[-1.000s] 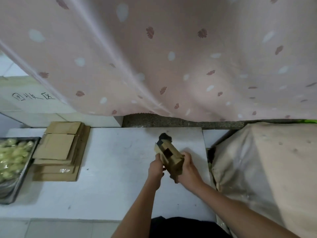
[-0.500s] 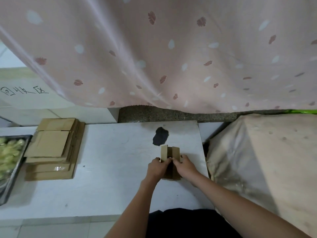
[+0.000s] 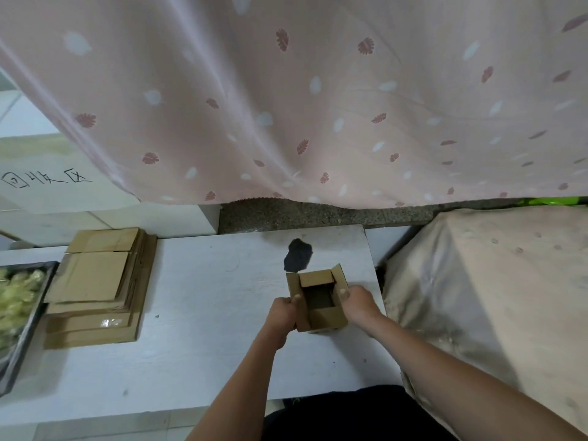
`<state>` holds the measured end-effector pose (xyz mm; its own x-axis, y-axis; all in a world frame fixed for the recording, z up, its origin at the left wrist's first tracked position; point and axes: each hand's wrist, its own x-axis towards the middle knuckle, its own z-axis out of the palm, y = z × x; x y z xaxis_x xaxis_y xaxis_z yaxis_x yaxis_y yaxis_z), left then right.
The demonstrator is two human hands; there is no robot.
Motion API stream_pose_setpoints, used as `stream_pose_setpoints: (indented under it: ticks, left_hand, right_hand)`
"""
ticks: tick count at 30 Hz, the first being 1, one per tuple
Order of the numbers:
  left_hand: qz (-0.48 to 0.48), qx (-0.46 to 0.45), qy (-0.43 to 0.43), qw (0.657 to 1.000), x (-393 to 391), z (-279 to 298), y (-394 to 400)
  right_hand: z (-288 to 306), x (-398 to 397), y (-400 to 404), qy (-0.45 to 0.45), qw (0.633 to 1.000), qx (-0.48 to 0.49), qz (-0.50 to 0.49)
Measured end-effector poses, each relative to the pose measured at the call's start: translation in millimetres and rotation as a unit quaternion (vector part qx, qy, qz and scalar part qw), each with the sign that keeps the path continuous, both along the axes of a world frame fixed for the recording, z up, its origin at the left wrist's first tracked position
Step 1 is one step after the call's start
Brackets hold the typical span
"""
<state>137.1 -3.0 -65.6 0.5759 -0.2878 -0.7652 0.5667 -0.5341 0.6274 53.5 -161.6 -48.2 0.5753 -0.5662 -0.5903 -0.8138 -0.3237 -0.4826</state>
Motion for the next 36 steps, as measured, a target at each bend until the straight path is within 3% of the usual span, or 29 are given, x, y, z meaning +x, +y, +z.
stream_pose_setpoints:
  ticks: [2, 3, 6, 10, 12, 15, 17, 20, 22, 27, 32, 34, 36]
  left_hand:
    - [0.03, -0.032, 0.04, 0.998, 2, 0, 0]
    - [0.02, -0.028, 0.019, 0.999, 4, 1, 0]
    - [-0.068, 0.066, -0.136, 0.986, 14, 4, -3]
    - [-0.182, 0.14, -0.172, 0.958, 15, 2, -17]
    - [-0.206, 0.165, -0.164, 0.95, 12, 0, -20]
    - [-0.214, 0.178, -0.157, 0.948, 6, -2, -22]
    - [-0.217, 0.169, -0.168, 0.947, 3, 0, -25]
    - [-0.195, 0.143, -0.153, 0.958, 3, 6, -27]
    - [-0.143, 0.104, -0.098, 0.979, 7, 9, -25]
    - [-0.01, 0.0, -0.021, 1.0, 29, 17, -16]
    - [-0.053, -0.036, -0.039, 0.997, 37, 18, -15]
    - [-0.022, -0.017, -0.028, 0.999, 38, 19, -13]
    - [0.006, -0.012, -0.043, 0.999, 37, 21, -9]
  right_hand:
    - [3, 5, -4, 0.007, 0.997, -0.044, 0.068]
    - [6, 9, -6, 0.016, 0.991, -0.068, 0.113]
    - [17, 21, -11, 0.043, 0.967, -0.124, 0.221]
    - [27, 32, -8, -0.013, 0.969, -0.126, 0.215]
    - [28, 31, -4, -0.005, 0.981, -0.121, 0.149]
    - [24, 25, 2, 0.019, 0.999, 0.011, -0.043]
    - [21, 22, 9, 0.036, 0.993, 0.073, -0.081]
    - [13, 19, 13, 0.033, 0.991, 0.038, -0.121]
    - [12, 18, 7, 0.005, 0.986, 0.041, -0.161]
    - [20, 19, -23, -0.137, 0.928, 0.171, -0.301]
    - [31, 32, -49, -0.221, 0.833, 0.281, -0.422]
    - [32, 29, -55, -0.226, 0.823, 0.286, -0.436]
    - [30, 21, -57, -0.214, 0.837, 0.267, -0.427]
